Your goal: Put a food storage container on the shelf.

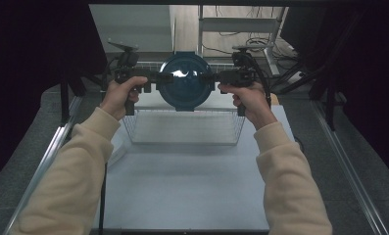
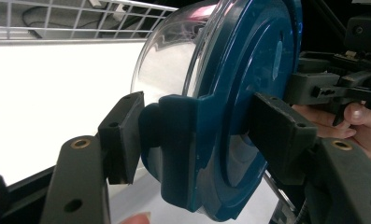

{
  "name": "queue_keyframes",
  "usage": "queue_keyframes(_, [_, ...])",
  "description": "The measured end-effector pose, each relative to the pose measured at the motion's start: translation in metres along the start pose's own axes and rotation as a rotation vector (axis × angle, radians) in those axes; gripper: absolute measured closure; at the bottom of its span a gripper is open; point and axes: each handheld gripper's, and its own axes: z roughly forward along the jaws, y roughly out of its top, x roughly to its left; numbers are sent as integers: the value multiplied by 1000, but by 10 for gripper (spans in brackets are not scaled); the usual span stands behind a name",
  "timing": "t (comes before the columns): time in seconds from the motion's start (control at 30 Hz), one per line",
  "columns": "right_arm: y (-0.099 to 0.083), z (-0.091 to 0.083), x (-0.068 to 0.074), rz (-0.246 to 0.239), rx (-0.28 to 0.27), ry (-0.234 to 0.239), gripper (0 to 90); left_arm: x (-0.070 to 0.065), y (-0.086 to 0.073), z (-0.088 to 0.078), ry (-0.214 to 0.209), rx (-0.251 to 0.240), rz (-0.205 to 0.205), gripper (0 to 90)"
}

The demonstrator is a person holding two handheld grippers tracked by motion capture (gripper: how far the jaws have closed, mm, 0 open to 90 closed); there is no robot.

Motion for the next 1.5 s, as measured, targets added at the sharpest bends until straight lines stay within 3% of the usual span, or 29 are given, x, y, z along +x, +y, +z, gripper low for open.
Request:
queue_keyframes(0.3, [1,22,-22,46,28,18,412,21,4,11,14,19,-54,371])
queue_keyframes(0.47, [2,24,-27,61,8,21,412,26,7,15,7,9,-69,373])
queue_keyframes(0.83, [7,33,-43,197,20,21,399,45,15,29,-17,-12,-175,362])
queue_keyframes(1.17, [7,43,-59,325,14,29,383,57,15,39,-28,-17,-238,347])
queue_keyframes(1.33, [4,47,-66,395,18,37,374,60,14,42,-29,-24,-245,338])
queue_keyframes(1.5, [4,47,-67,396,13,41,373,60,13,42,-30,-35,-244,337])
